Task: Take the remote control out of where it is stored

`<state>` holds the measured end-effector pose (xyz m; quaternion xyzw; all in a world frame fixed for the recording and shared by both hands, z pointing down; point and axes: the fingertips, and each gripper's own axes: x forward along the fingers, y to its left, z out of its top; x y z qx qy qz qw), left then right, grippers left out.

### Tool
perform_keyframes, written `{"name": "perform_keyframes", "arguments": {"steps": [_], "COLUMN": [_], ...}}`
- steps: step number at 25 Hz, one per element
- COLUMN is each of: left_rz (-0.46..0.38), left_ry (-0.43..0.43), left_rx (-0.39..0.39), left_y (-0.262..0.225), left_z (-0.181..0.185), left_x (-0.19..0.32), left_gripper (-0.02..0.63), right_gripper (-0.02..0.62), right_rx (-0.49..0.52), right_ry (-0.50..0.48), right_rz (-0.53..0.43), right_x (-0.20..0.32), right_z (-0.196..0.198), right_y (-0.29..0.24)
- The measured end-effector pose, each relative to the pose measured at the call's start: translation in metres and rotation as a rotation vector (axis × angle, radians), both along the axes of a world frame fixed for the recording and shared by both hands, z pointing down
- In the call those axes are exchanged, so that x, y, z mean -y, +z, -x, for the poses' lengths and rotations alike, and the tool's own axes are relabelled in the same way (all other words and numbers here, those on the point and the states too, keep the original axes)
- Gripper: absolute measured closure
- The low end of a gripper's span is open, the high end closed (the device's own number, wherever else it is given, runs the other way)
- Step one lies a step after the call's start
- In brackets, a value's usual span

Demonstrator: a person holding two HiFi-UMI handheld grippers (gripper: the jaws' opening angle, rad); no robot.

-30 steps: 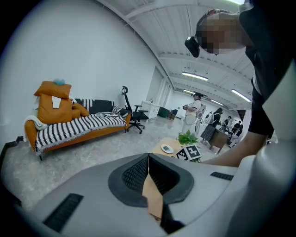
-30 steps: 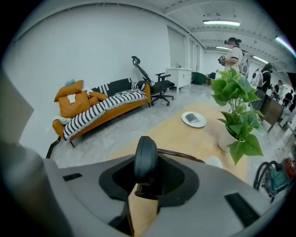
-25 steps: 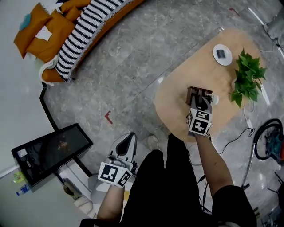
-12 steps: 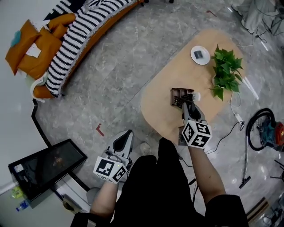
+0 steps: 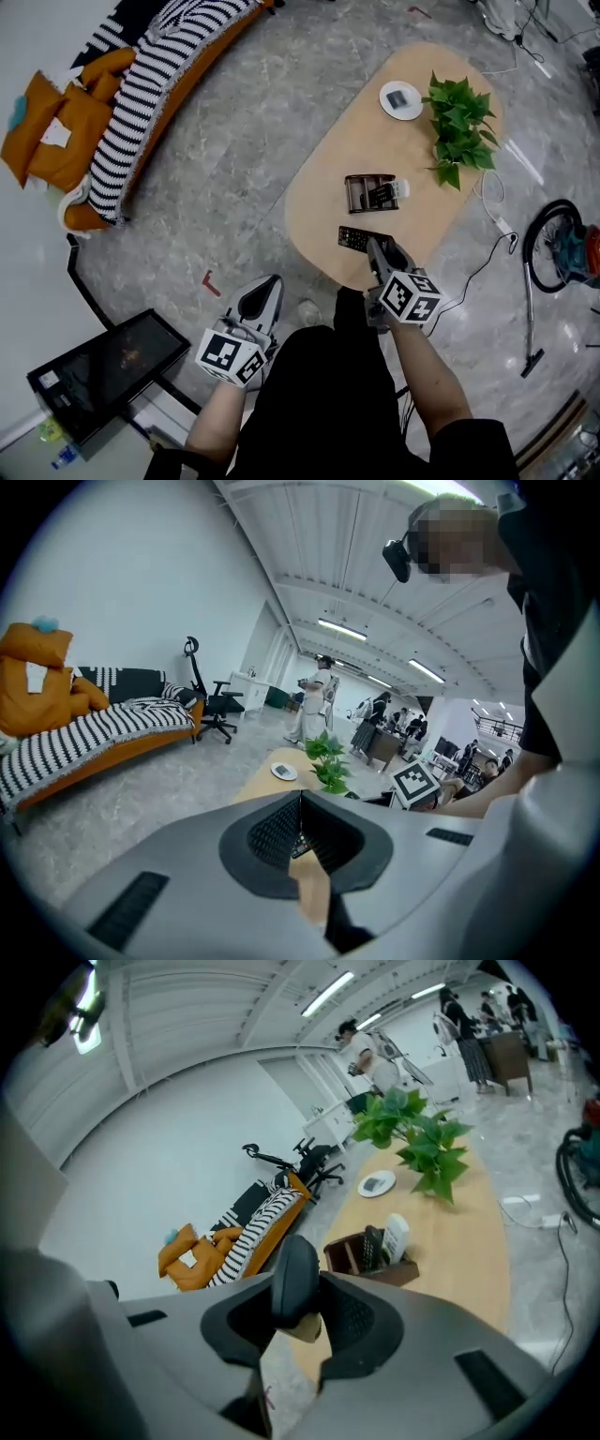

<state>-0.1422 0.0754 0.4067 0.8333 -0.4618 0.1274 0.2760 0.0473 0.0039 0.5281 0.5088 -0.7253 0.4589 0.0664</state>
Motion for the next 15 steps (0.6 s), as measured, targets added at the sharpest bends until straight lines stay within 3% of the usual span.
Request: {"name": "perform_keyframes", "arguments": {"steps": [3,7,15], "left_rz": [0.022,0.06,0.129], "left_ry": [0.019,0.026,0.034], "left_rx": [0.008,0.002,0.026], "left_y": [0.019,0.047,0.077], "left_z": [-0.001,-0.008,-0.012], "left_x": [-0.002,0.0,-0.007], "left_gripper": [0.598,0.598,0.598], "right_gripper": [0.482,0.48,0.482], "right_rx": [0.09,0.111,0.27], "right_ry": [0.064,0.118,0.406], "right_rz": [0.092,0.17,0.364], "right_x": [-0.009,-0.011,-0.005], "right_z": [-0.005,-0.016,-0.043], "right_y": [0.032,0.072,0.147]}}
